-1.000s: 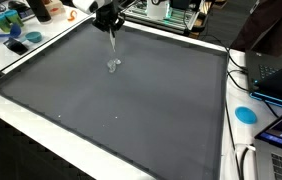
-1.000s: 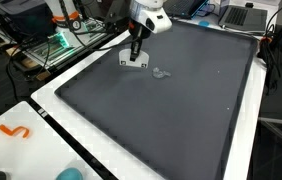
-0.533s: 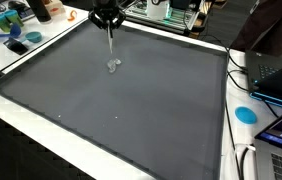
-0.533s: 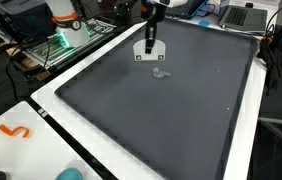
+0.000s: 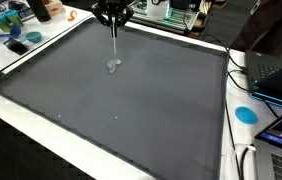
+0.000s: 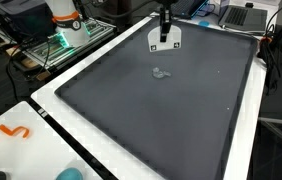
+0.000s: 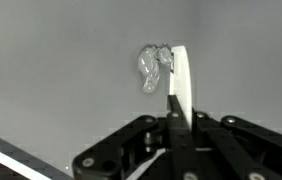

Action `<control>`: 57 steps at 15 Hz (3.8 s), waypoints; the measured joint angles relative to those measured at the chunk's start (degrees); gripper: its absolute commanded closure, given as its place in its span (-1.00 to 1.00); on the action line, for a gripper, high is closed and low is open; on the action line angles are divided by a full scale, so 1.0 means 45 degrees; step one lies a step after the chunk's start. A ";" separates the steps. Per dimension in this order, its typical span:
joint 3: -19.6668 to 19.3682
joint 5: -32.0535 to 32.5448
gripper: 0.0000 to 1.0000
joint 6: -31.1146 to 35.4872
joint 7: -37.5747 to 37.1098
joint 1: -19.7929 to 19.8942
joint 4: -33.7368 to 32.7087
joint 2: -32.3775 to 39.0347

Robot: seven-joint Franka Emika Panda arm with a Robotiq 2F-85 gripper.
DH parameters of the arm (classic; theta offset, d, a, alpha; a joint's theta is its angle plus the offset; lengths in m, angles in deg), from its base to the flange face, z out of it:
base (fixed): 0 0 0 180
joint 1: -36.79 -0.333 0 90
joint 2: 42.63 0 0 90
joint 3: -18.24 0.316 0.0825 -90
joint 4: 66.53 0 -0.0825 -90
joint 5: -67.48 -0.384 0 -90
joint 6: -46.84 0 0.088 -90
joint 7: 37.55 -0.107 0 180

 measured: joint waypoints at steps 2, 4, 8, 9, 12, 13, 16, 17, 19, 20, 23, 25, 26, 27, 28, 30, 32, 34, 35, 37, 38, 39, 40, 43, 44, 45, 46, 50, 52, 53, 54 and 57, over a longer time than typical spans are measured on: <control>-0.0004 0.0000 0.93 0.0002 -0.0001 0.0003 0.0000 0.0000; -0.0004 0.0000 0.93 0.0004 -0.0001 0.0004 0.0000 0.0000; 0.0000 0.0075 0.98 0.0002 -0.0001 -0.0011 -0.0041 0.0003; 0.0005 0.0230 0.98 -0.0063 -0.0055 -0.0069 -0.0124 0.0006; 0.0086 0.0706 0.98 -0.0584 -0.0639 -0.0453 -0.0557 0.0008; 0.0131 0.0872 0.98 -0.0790 -0.0922 -0.0606 -0.0730 0.0008; 0.0293 0.1342 0.98 -0.1605 -0.1926 -0.1026 -0.1303 0.0013; 0.0330 0.1578 0.98 -0.1915 -0.2414 -0.1169 -0.1511 0.0023; 0.0385 0.2176 0.98 -0.2440 -0.3535 -0.1445 -0.1910 0.0106; 0.0407 0.2469 0.98 -0.2653 -0.4101 -0.1579 -0.2115 0.0182; 0.0451 0.3224 0.98 -0.3229 -0.5647 -0.1941 -0.2728 0.0552; 0.0458 0.3502 0.98 -0.3370 -0.6451 -0.2106 -0.3110 0.0898; 0.0457 0.3635 0.98 -0.3371 -0.6744 -0.2160 -0.3281 0.1095; 0.0455 0.3740 0.98 -0.3371 -0.6976 -0.2191 -0.3454 0.1300; 0.0445 0.3810 0.98 -0.3371 -0.7145 -0.2215 -0.3613 0.1511; 0.0398 0.4038 0.98 -0.3371 -0.7452 -0.2247 -0.3932 0.1957; 0.0288 0.4283 0.98 -0.3375 -0.7663 -0.2288 -0.4222 0.2381; 0.0190 0.4335 0.98 -0.3376 -0.7704 -0.2298 -0.4483 0.2767; 0.0148 0.4338 0.98 -0.3377 -0.7704 -0.2304 -0.4601 0.2953; 0.0053 0.4351 0.98 -0.3377 -0.7705 -0.2350 -0.4868 0.3307; 0.0002 0.4351 0.98 -0.3377 -0.7710 -0.2383 -0.4995 0.3471; -0.0054 0.4352 0.98 -0.3377 -0.7716 -0.2424 -0.5130 0.3634; -0.0115 0.4352 0.98 -0.3376 -0.7752 -0.2469 -0.5255 0.3789; -0.0319 0.4423 0.98 -0.3359 -0.7920 -0.2601 -0.5600 0.4223; -0.0382 0.4469 0.98 -0.3358 -0.7959 -0.2638 -0.5706 0.4355; -0.0441 0.4512 0.98 -0.3358 -0.7994 -0.2675 -0.5810 0.4477; -0.0495 0.4546 0.98 -0.3358 -0.8042 -0.2713 -0.5902 0.4598; -0.0653 0.4577 0.98 -0.3366 -0.8178 -0.2920 -0.6259 0.5032; -0.0694 0.4582 0.98 -0.3386 -0.8226 -0.3053 -0.6418 0.5188; -0.0727 0.4584 0.98 -0.3428 -0.8277 -0.3142 -0.6497 0.5233; -0.0758 0.4585 0.98 -0.3475 -0.8345 -0.3229 -0.6565 0.5253; -0.0818 0.4605 0.98 -0.3653 -0.8443 -0.3425 -0.6800 0.5252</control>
